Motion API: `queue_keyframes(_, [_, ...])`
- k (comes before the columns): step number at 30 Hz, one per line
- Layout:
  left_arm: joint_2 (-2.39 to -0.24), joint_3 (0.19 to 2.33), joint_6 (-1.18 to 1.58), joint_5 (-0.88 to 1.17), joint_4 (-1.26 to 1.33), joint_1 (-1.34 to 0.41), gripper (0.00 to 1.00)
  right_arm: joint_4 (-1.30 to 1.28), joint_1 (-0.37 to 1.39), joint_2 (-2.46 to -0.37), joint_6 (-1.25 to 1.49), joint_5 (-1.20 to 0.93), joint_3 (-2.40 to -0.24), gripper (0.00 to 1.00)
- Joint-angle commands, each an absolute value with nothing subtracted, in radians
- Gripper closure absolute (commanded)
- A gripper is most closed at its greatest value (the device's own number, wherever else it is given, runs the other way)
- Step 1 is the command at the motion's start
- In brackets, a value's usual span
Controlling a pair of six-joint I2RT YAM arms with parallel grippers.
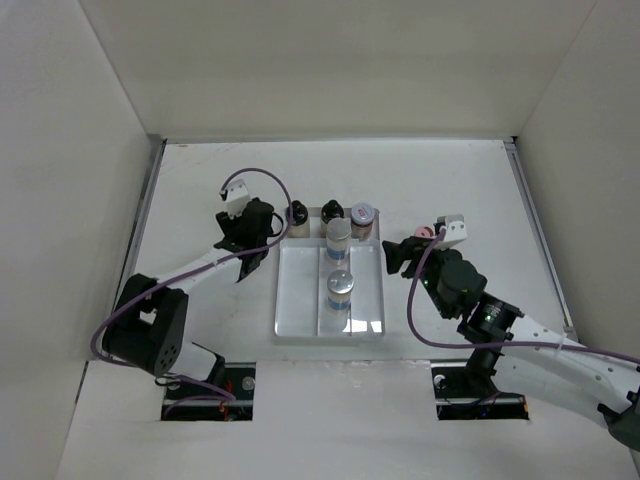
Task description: Organize the condiment bottles
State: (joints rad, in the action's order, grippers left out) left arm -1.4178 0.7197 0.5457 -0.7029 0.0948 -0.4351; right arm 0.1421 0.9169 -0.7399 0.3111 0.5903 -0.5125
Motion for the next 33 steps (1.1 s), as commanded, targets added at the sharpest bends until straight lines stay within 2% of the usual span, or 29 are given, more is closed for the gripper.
queue_keyframes(1, [-1.424, 0.742, 0.543, -0.69, 0.12, -0.424, 0.45, 0.193, 0.913, -0.735, 0.321, 0.581, -0.526, 0.27])
queue_keyframes(7, [-1.385, 0.71, 0.54, -0.69, 0.159, -0.423, 0.62, 0.193, 0.903, -0.745, 0.322, 0.584, -0.523, 0.27])
queue_keyframes(11, [-1.3, 0.677, 0.534, -0.69, 0.163, -0.435, 0.67, 0.193, 0.89, -0.738, 0.33, 0.586, -0.52, 0.27])
queue_keyframes(18, [-1.06, 0.628, 0.517, -0.709, 0.051, -0.605, 0.68, 0.193, 0.881, -0.721, 0.331, 0.584, -0.514, 0.27])
queue_keyframes(22, [-1.003, 0.594, 0.532, -0.739, 0.02, -0.723, 0.68, 0.196, 0.871, -0.726, 0.34, 0.583, -0.512, 0.27])
queue_keyframes(29, [-1.061, 0.603, 0.561, -0.761, 0.089, -0.863, 0.67, 0.193, 0.843, -0.733, 0.356, 0.575, -0.509, 0.26])
queue_keyframes(33, [-1.159, 0.612, 0.551, -0.765, 0.184, -0.881, 0.67, 0.199, 0.828, -0.735, 0.362, 0.575, -0.503, 0.26])
